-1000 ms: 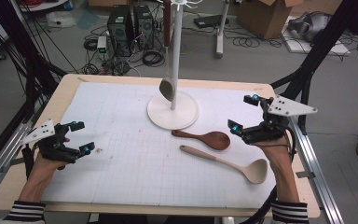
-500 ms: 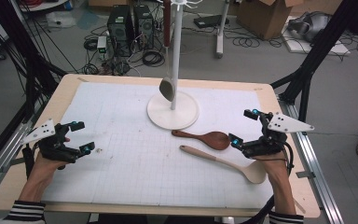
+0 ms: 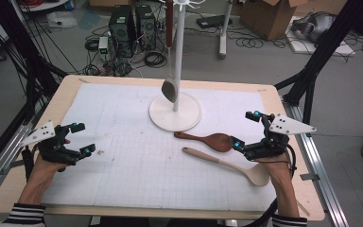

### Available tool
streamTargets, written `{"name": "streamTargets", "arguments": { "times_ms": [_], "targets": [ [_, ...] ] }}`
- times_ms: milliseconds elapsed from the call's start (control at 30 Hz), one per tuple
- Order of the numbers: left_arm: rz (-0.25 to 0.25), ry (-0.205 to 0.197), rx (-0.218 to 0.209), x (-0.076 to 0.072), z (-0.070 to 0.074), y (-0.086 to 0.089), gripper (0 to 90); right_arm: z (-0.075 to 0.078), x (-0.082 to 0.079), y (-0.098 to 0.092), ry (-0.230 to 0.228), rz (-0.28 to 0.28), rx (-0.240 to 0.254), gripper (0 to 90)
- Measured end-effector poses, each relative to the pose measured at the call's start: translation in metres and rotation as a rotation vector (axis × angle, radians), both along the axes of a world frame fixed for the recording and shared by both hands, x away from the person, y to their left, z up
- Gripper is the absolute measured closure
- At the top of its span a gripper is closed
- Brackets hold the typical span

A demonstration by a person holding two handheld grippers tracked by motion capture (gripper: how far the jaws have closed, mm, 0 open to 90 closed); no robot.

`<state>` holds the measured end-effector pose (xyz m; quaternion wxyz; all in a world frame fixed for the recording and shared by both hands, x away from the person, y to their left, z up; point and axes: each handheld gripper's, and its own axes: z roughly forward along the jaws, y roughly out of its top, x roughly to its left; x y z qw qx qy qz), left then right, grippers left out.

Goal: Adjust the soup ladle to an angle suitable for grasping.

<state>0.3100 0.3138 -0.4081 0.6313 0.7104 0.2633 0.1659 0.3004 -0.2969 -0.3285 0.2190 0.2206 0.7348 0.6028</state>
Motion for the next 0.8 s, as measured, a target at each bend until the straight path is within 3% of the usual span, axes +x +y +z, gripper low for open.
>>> {"name": "streamTargets", "arguments": {
  "times_ms": [500, 800],
  "targets": [
    [-0.002, 0.002, 0.005, 0.0003, -0.0005, -0.0013, 1.7, -0.001, -0.0011, -0.0007, 0.016, 0.012, -0.019, 0.5],
    [-0.007, 0.005, 0.008, 0.0004, -0.0012, -0.0018, 1.7, -0.0059, -0.0002, 0.0034, 0.059, 0.041, -0.111, 0.5]
  ]
}}
